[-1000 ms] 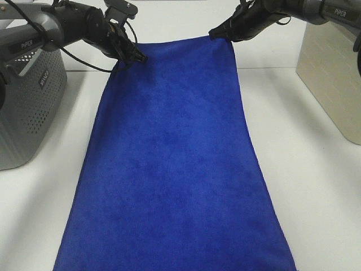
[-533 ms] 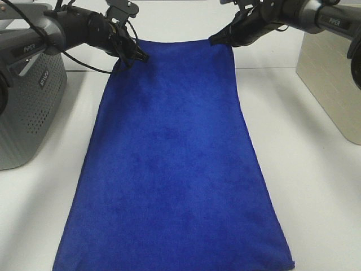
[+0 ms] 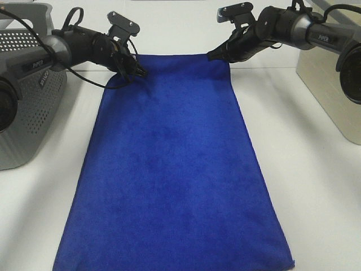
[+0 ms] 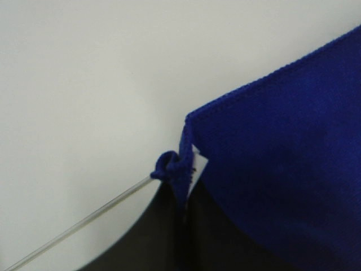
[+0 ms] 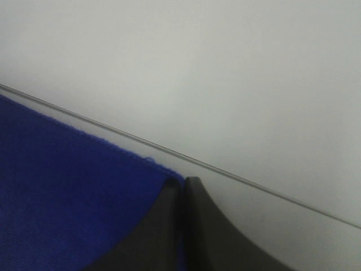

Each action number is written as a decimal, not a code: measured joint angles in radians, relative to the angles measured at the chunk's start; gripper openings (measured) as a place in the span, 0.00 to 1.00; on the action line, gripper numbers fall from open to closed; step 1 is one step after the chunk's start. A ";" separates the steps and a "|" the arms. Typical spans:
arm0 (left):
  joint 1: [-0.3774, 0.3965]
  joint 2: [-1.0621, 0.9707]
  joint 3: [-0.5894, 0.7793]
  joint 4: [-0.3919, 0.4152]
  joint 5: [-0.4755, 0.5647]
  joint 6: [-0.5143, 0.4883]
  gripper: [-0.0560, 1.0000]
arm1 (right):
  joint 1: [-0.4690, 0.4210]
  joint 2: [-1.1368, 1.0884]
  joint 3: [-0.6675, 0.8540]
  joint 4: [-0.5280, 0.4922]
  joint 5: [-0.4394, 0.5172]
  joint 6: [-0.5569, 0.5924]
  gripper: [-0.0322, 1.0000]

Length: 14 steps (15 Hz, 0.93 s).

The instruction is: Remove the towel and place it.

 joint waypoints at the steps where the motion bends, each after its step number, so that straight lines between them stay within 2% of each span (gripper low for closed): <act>1: 0.000 0.004 0.000 0.000 -0.013 0.000 0.08 | 0.000 0.000 0.000 0.001 -0.002 0.000 0.11; 2: 0.000 0.005 0.000 0.003 -0.018 0.000 0.12 | 0.000 0.000 0.000 0.009 -0.010 0.000 0.20; 3: 0.000 0.005 0.000 0.011 -0.029 0.000 0.20 | -0.002 0.000 0.000 0.020 -0.010 0.000 0.32; 5: 0.000 0.005 0.000 0.038 -0.058 -0.010 0.45 | -0.010 0.000 0.000 0.049 0.003 0.000 0.57; 6: 0.000 0.005 0.000 0.056 -0.068 -0.025 0.57 | -0.014 0.000 0.000 0.054 0.032 0.000 0.63; 7: 0.000 0.005 0.000 0.073 -0.071 -0.044 0.67 | -0.018 0.000 0.000 0.054 0.065 0.000 0.66; 8: 0.000 0.005 0.000 0.094 -0.069 -0.066 0.72 | -0.024 0.000 0.000 0.053 0.097 0.001 0.66; 10: 0.000 0.000 0.000 0.116 -0.038 -0.090 0.74 | -0.025 -0.009 0.000 0.042 0.146 0.001 0.67; 12: 0.000 -0.037 0.000 0.121 0.065 -0.105 0.75 | -0.025 -0.051 0.000 0.039 0.233 0.001 0.67; 14: 0.000 -0.112 0.000 0.101 0.251 -0.107 0.75 | -0.025 -0.124 0.000 0.037 0.361 0.021 0.67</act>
